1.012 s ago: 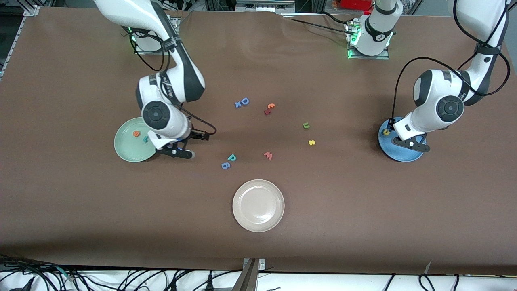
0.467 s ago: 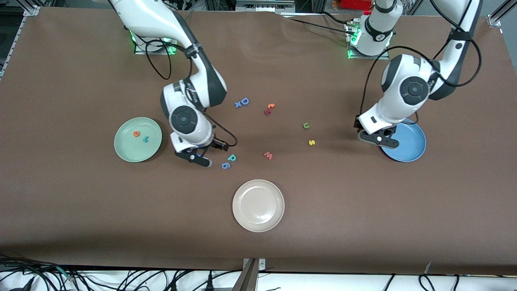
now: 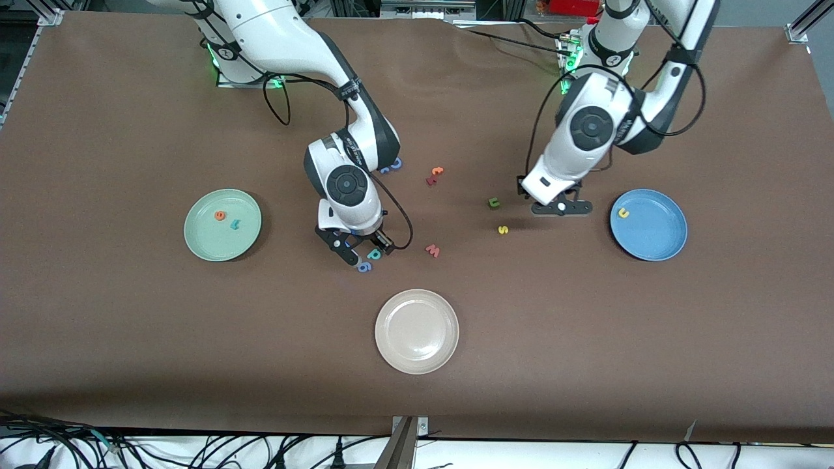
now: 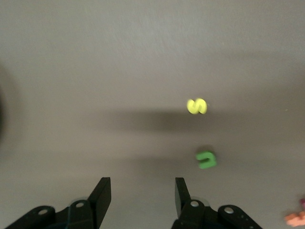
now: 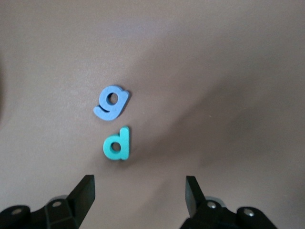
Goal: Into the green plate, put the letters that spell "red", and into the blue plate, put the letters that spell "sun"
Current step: 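Grasp the teal d with the right gripper while the left gripper reaches green n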
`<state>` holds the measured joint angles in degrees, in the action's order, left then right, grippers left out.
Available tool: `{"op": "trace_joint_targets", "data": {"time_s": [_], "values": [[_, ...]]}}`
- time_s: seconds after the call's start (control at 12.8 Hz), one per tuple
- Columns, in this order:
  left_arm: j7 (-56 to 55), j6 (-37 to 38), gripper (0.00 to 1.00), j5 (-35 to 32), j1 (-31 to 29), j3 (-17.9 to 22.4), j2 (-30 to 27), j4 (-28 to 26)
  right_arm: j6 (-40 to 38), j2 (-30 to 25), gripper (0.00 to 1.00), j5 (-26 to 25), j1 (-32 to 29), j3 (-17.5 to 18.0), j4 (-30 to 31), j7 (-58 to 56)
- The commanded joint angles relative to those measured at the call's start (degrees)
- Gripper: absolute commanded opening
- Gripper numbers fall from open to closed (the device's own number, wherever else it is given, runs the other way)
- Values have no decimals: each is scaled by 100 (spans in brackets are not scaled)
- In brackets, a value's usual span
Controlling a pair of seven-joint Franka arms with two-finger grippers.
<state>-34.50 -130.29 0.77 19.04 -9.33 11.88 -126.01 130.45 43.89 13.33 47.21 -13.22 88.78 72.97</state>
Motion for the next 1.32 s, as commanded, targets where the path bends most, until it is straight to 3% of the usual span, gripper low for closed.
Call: {"op": "trace_joint_targets", "data": {"time_s": [0.0, 0.23, 0.39, 0.47, 0.62, 0.78, 0.93, 1.01, 1.25], "values": [[-888, 3, 60, 177, 73, 19, 366, 295, 305, 251, 70, 12, 96, -57, -203, 209], [-1742, -206, 60, 213, 170, 19, 727, 480, 446, 278, 70, 3, 52, -66, -229, 191], [-1596, -252, 61, 107, 380, 19, 763, 463, 446, 348, 70, -111, 52, -66, -229, 182], [-751, -156, 61, -128, 373, 19, 693, 393, 472, 392, 68, -129, 69, -66, -238, 182], [1987, -6, 62, -420, 163, 36, 491, 296, 639, 453, 64, -234, 78, -66, -229, 199], [3916, -40, 65, -482, -40, 54, 455, 278, 701, 497, 53, -217, 78, -66, -229, 208], [5054, -198, 67, -499, -23, 63, 473, 313, 701, 489, 33, -226, 87, -66, -229, 191], [5363, -216, 67, -508, 12, 63, 473, 313, 701, 489, 16, -217, 87, -58, -229, 182], [6331, -750, 69, -684, 143, 28, 543, 235, 649, 427, 13, -243, 78, -66, -238, 103]]}}
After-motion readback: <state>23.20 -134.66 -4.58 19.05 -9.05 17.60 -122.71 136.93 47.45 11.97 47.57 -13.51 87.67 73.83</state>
